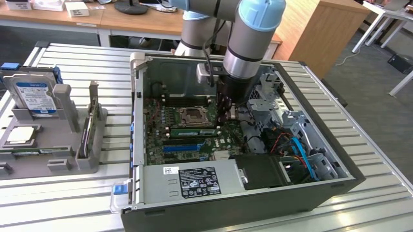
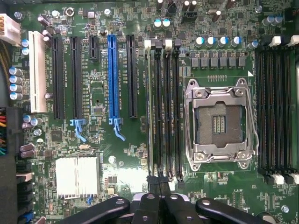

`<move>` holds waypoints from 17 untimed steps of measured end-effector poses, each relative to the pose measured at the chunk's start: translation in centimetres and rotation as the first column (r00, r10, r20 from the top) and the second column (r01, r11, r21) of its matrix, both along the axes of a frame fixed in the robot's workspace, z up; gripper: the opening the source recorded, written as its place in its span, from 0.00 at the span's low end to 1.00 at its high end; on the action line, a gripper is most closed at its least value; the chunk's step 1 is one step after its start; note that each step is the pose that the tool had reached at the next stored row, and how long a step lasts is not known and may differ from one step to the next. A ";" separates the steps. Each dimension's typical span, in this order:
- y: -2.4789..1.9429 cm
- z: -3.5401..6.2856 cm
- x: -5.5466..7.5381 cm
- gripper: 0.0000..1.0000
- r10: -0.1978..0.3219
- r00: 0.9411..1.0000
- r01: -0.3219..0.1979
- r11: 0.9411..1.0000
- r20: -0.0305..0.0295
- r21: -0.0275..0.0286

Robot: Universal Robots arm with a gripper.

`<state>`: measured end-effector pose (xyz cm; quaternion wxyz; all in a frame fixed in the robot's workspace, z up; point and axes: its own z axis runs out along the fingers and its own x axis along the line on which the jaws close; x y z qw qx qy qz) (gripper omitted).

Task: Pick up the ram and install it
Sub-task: 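Press down the ram until it locks into place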

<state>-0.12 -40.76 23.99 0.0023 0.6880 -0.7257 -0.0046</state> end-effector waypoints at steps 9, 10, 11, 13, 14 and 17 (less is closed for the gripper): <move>0.00 0.00 -2.3 0.11 0.000 1.000 0.000 1.000 0.000 0.000; 0.00 0.00 -2.6 0.11 0.000 1.000 0.000 1.000 0.000 0.000; 0.00 0.00 -3.0 0.11 0.000 1.000 0.000 1.000 0.000 0.000; 0.00 0.00 -3.7 0.11 0.000 1.000 0.000 1.000 0.001 0.000; 0.00 0.00 -4.0 0.11 0.000 1.000 0.000 1.000 0.001 0.000; 0.00 0.00 -4.8 0.11 -0.001 1.000 0.001 1.000 0.001 0.000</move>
